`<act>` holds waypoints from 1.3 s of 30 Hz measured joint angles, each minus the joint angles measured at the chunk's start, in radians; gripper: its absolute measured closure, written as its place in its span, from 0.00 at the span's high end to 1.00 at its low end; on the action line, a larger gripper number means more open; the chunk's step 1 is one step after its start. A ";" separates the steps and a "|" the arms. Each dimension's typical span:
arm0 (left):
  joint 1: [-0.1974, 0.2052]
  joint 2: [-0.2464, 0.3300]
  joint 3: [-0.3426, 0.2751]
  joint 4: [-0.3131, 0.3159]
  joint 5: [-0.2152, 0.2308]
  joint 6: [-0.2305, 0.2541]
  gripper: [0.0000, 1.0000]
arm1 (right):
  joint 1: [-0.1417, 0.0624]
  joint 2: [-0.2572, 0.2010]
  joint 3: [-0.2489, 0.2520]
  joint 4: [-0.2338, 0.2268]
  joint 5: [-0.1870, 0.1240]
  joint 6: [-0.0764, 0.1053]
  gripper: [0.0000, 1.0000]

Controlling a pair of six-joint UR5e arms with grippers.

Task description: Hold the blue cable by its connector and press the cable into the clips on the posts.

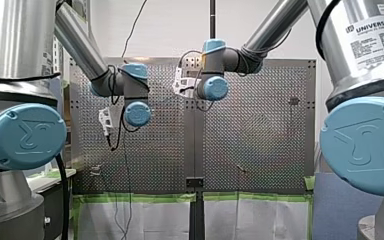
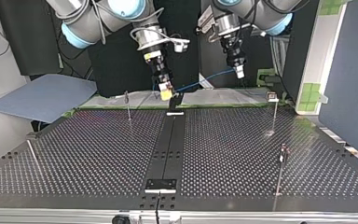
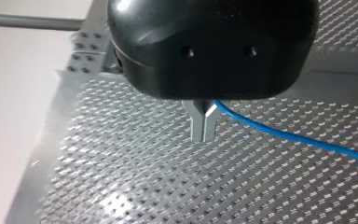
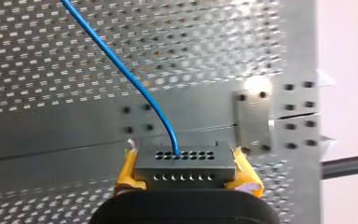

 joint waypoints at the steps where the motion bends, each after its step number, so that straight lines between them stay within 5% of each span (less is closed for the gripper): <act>1: 0.003 0.010 0.010 -0.010 -0.006 -0.002 0.00 | -0.001 -0.010 -0.010 0.010 -0.001 0.000 0.00; 10: 0.034 0.098 0.097 -0.098 -0.019 0.000 0.00 | -0.009 -0.064 -0.094 0.080 -0.021 0.016 0.00; 21: 0.086 0.198 0.197 -0.198 -0.007 -0.001 0.00 | -0.018 0.009 -0.130 0.087 -0.055 0.027 0.00; 28: 0.140 0.248 0.254 -0.256 0.042 -0.004 0.00 | -0.017 0.040 -0.150 0.086 -0.066 0.027 0.00; 39: 0.231 0.235 0.296 -0.348 0.133 -0.004 0.00 | 0.004 0.044 -0.225 0.120 -0.076 0.025 0.00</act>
